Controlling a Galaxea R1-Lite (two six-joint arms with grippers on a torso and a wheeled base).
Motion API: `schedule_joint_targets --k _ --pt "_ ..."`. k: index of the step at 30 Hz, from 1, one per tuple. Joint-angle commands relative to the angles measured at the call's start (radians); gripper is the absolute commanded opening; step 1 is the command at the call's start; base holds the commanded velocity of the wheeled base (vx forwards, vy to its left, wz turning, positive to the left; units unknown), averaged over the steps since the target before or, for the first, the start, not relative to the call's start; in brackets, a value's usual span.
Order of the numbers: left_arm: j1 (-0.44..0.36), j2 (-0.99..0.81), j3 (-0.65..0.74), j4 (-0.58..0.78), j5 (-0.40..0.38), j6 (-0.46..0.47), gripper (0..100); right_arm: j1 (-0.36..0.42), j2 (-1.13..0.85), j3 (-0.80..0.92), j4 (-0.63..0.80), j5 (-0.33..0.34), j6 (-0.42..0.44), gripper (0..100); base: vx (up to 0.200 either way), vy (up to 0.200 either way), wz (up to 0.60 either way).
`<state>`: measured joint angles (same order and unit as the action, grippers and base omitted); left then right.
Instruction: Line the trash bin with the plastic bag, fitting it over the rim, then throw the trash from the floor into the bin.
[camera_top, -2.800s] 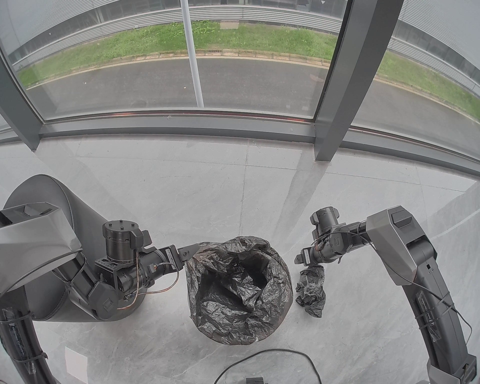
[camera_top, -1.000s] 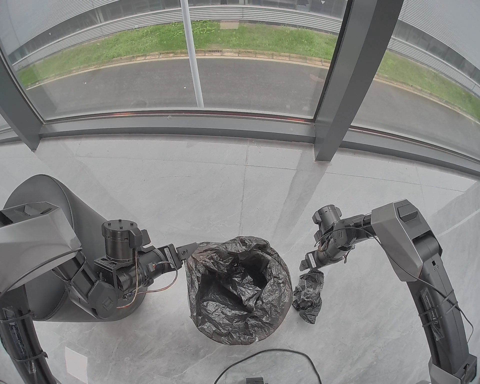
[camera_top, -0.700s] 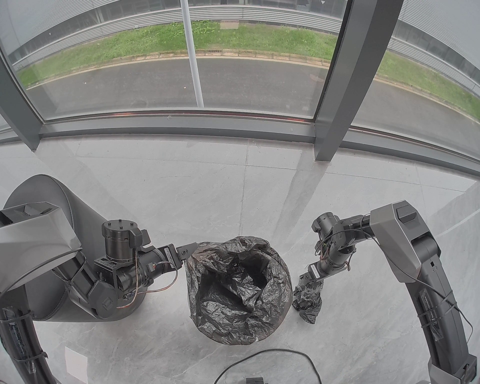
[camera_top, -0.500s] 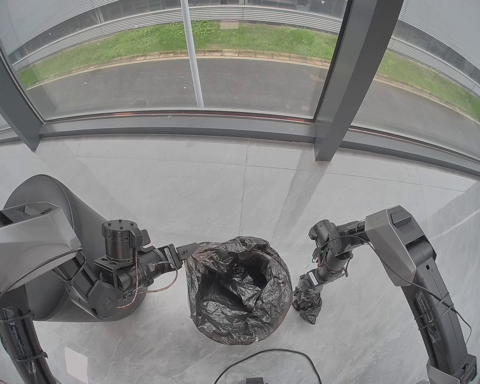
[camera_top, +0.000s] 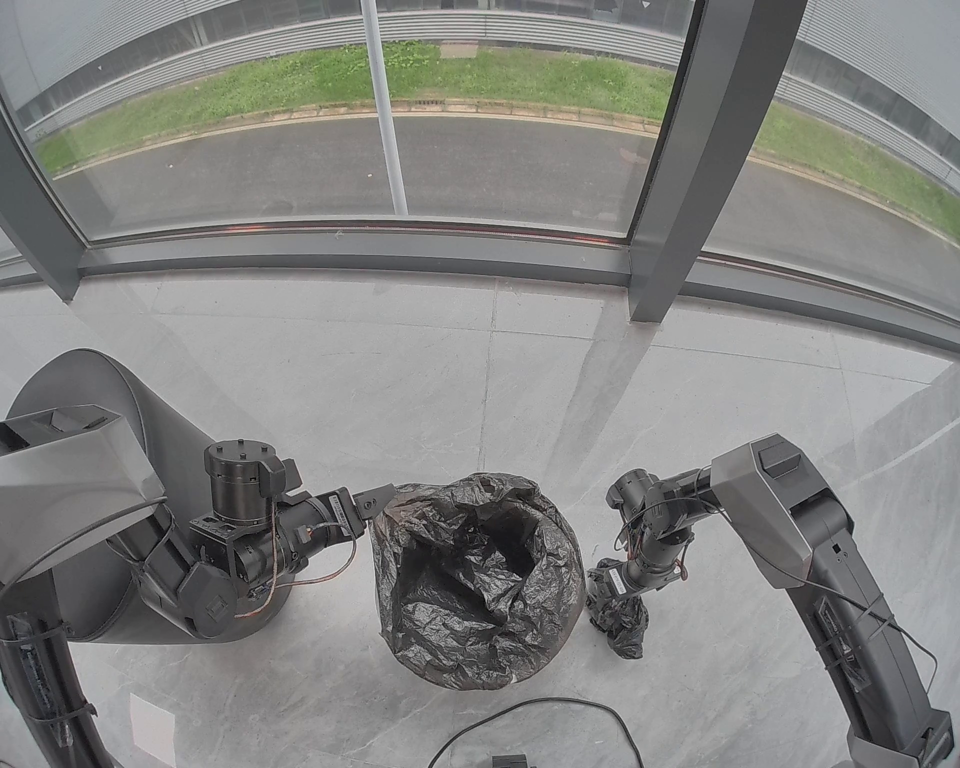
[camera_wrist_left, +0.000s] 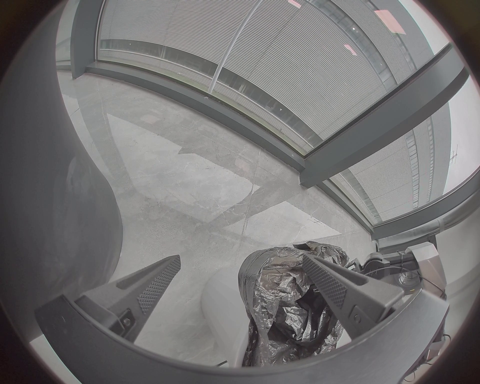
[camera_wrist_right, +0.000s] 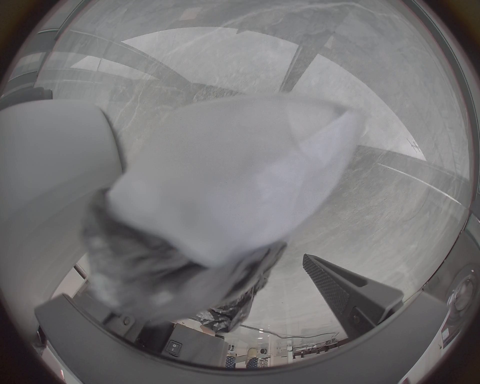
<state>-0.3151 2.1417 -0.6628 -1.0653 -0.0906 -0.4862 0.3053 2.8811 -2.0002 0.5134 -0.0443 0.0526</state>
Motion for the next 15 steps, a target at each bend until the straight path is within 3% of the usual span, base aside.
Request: schedule_joint_targets --k 1,7,8,15 --pt "0.001 0.014 0.002 -0.019 0.002 0.000 100 0.020 0.052 0.000 -0.001 -0.005 0.041 100 0.000 0.000 0.00" --pt "0.001 0.014 0.002 -0.025 0.002 0.000 100 0.061 0.145 0.000 0.014 -0.008 0.138 100 0.000 0.000 0.00" --pt "0.001 0.012 0.002 -0.025 0.000 0.000 100 0.067 0.153 0.000 0.025 -0.008 0.141 0 0.000 0.000 0.00" --pt "-0.001 0.012 0.003 -0.025 0.002 0.000 100 0.071 0.159 0.000 0.188 -0.006 0.135 0 0.000 0.000 0.00"
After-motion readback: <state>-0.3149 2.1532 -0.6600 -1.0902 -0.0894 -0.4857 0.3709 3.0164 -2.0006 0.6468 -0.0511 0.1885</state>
